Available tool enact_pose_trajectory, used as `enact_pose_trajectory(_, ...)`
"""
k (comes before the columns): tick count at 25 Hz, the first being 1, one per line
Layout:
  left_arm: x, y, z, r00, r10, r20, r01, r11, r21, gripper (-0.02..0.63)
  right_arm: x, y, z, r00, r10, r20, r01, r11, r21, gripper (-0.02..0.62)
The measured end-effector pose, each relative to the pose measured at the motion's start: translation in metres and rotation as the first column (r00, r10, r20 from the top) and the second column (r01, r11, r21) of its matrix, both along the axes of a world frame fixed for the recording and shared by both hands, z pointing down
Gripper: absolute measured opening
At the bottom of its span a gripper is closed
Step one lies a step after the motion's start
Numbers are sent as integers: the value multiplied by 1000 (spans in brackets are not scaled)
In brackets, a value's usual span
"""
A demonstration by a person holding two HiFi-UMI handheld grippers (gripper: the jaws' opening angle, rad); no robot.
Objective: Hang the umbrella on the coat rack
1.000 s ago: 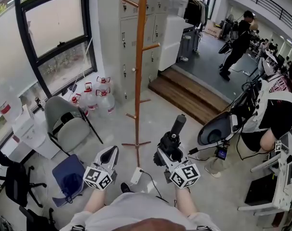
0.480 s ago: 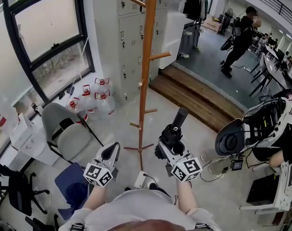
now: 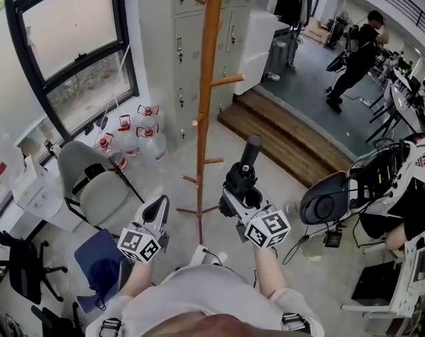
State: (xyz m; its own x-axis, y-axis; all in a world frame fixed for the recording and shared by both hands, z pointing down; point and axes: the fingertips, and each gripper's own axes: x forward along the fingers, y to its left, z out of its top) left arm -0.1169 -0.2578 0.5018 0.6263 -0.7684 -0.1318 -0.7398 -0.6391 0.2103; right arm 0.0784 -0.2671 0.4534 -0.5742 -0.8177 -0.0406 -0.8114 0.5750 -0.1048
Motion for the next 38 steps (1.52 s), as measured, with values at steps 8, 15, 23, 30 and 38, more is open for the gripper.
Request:
enact_pose_trajectory(8, 5, -10, 2, 1000, -19, 1, 19, 1000, -5, 9, 5, -31, -28, 997, -72, -1, 72, 997, 40, 256)
enact_pose_trajectory(15, 0, -14, 2, 999, -37, -2, 37, 999, -8, 9, 7, -64, -67, 990, -140, -1, 140, 988, 68, 256)
enact_pose_trajectory(23, -8, -8, 9, 998, -60, 1, 60, 998, -10, 9, 5, -95, -94, 980, -199, -15, 200, 976, 87, 256)
enact_pose_trajectory(30, -13, -15, 6, 997, -76, 2, 76, 997, -16, 9, 2, -126, -109, 973, -229, -12, 230, 970, 81, 256)
enact_pose_trajectory(38, -17, -22, 7, 996, -86, 2, 86, 996, -19, 9, -11, -141, -106, 958, -284, -26, 285, 957, 56, 256)
